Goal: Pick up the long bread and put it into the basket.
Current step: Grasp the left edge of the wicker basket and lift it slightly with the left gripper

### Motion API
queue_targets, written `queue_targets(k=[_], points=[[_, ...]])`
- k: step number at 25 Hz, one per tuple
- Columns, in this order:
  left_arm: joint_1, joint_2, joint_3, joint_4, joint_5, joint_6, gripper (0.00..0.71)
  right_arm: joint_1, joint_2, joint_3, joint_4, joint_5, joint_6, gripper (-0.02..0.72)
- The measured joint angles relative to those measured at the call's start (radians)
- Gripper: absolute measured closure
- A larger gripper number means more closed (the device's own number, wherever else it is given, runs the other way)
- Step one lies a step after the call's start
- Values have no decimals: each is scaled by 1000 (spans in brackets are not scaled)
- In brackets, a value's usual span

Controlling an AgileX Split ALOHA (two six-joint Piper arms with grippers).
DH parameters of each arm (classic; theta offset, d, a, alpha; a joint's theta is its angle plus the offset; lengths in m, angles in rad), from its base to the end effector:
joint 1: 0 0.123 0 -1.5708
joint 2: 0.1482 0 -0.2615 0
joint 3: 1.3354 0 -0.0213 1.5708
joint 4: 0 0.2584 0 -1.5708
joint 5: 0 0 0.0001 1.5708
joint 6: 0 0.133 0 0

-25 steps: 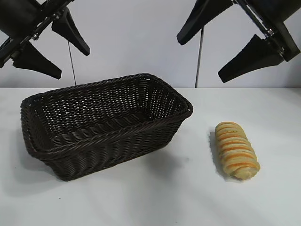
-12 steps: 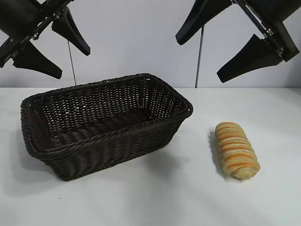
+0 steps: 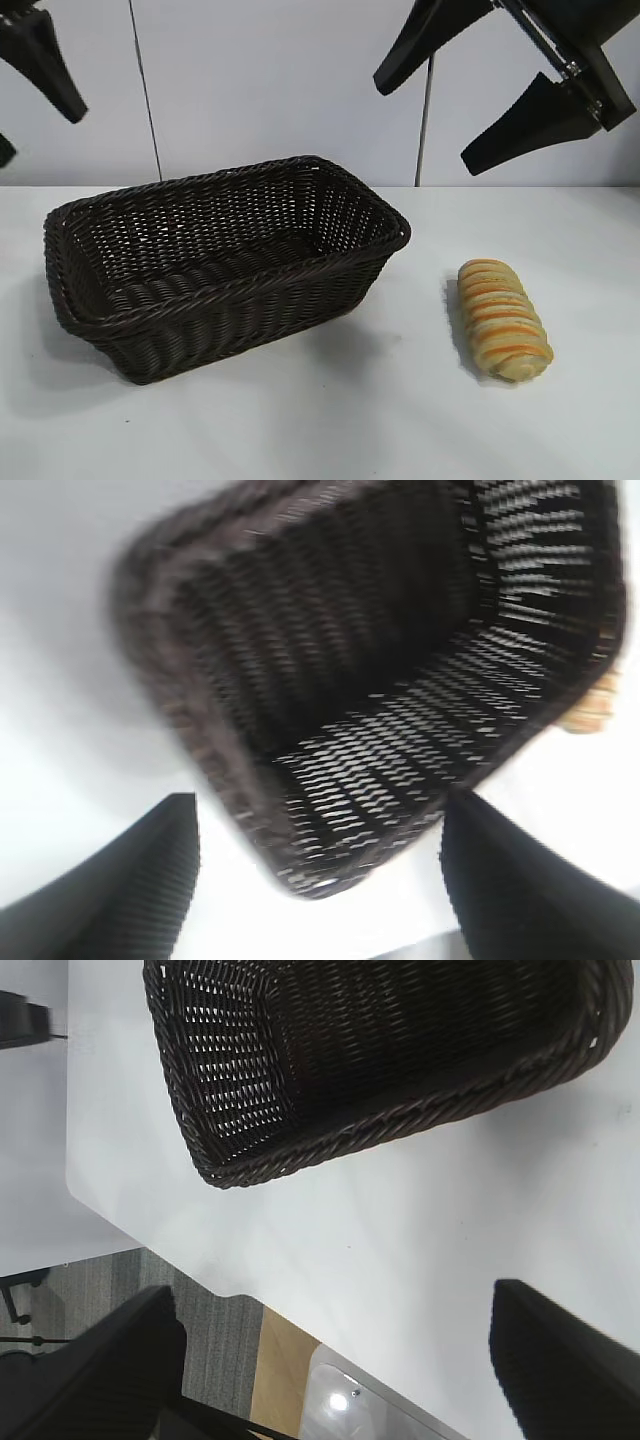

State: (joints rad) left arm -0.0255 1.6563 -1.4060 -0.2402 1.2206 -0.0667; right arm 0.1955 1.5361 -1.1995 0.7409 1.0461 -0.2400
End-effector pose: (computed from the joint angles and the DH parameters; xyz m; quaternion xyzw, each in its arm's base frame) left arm 0.3433 -0.0385 0.2293 -0.0508 0.9876 -0.1200 0.0873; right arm 0.3074 0.1401 0.2409 -0.0660 0.9311 0.3323 0.1353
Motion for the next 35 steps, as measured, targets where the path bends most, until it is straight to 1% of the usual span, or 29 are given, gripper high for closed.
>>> queue_targets(k=[2, 4, 8, 12, 15, 17, 20, 22, 25, 28, 30, 33, 35], points=[[-3, 0, 4, -24, -29, -2, 212, 0, 0, 0, 0, -5, 0, 118], [-15, 0, 33, -39, -77, -10, 212, 0, 0, 0, 0, -9, 0, 118], [-44, 0, 151, -52, -210, -23, 212, 0, 0, 0, 0, -13, 0, 118], [-50, 0, 273, -126, -361, -22, 212, 0, 0, 0, 0, -18, 0, 118], [-50, 0, 345, -167, -441, -8, 212, 0, 0, 0, 0, -19, -1, 118], [-50, 0, 371, -189, -480, 2, 212, 0, 0, 0, 0, -24, -1, 118], [-50, 1, 399, -230, -527, 33, 213, 0, 0, 0, 0, -29, -1, 118], [-50, 16, 403, -245, -538, 41, 213, 0, 0, 0, 0, -32, -1, 118], [-72, 77, 403, -251, -550, 43, 213, 0, 0, 0, -1, -36, -1, 118], [-118, 159, 403, -254, -592, 44, 213, 0, 0, 0, -1, -36, -1, 118], [-139, 205, 403, -257, -616, 44, 213, 0, 0, 0, -2, -36, -1, 118], [-145, 243, 403, -259, -625, 45, 216, 0, 0, 0, -3, -33, -1, 118], [-147, 243, 402, -259, -628, 45, 249, 0, 0, 0, -3, -33, -1, 118]])
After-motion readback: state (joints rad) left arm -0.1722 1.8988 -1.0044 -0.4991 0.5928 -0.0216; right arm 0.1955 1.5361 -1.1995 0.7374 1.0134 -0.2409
